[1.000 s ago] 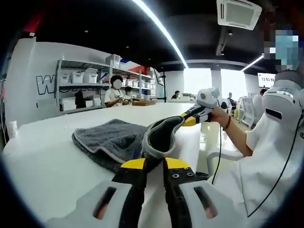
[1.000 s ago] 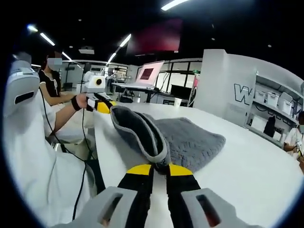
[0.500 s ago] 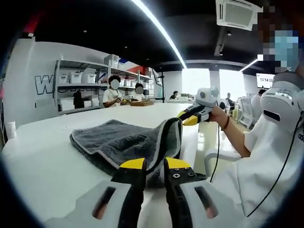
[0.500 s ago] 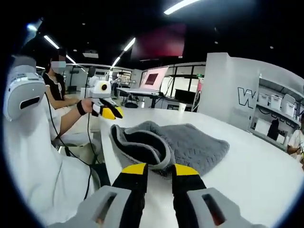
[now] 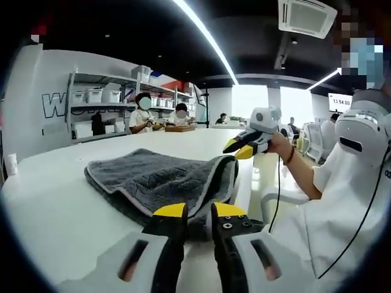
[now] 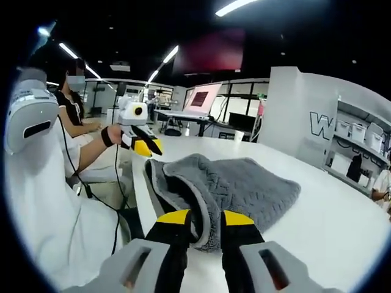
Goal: Open the folded towel by lifting each exposed corner and separating the folded layers until the towel lies flat within the target outline without major curled edges
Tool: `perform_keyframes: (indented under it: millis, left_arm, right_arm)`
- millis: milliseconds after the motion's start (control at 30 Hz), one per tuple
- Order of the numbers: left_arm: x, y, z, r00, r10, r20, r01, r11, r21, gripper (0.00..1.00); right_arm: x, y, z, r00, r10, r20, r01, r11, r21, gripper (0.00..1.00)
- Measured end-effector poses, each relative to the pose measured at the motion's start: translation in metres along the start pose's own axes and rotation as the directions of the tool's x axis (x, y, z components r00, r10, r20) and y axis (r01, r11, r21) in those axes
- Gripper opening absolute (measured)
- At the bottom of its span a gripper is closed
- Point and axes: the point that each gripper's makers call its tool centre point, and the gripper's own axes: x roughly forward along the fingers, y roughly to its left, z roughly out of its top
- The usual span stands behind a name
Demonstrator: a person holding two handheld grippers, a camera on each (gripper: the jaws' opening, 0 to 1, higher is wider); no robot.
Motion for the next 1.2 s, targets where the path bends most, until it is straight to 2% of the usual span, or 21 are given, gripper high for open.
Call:
perform_keyframes:
  millis: [200,400,567,667,967,1200]
  left_arm:
    - [0.001,0.001,0.001,1.000,0.007,0.012,-0.007,1.000,-0.017,0.15]
    - [0.000,0.004,0.003,1.000,0.018,0.021,-0.018,1.000,-0.023,0.15]
    - [-0.003,0.008,0.005,0.999,0.027,0.035,-0.026,0.999,-0.037,0.15]
    - [-0.003,0.009,0.006,0.999,0.032,0.037,-0.032,0.999,-0.010,0.18]
    - [-0.005,0.014,0.012,0.996,0.050,0.068,-0.047,0.998,-0.037,0.17]
    - [-0.007,0.026,0.014,0.994,0.083,0.076,-0.079,0.995,-0.055,0.17]
  right_arm:
    - [0.003,0.009,0.009,1.000,0.017,0.024,-0.016,0.999,-0.035,0.13]
    - [0.012,0.015,0.025,0.998,0.004,0.064,0.002,0.996,-0.089,0.10]
    - [0.018,0.019,0.026,0.998,0.013,0.054,-0.008,0.995,-0.102,0.10]
    - [0.019,0.019,0.027,0.998,0.013,0.054,-0.007,0.994,-0.105,0.10]
    - [0.029,0.023,0.043,0.994,-0.009,0.107,0.022,0.993,-0.117,0.10]
    - [0.039,0.037,0.042,0.997,0.024,0.073,-0.012,0.987,-0.157,0.11]
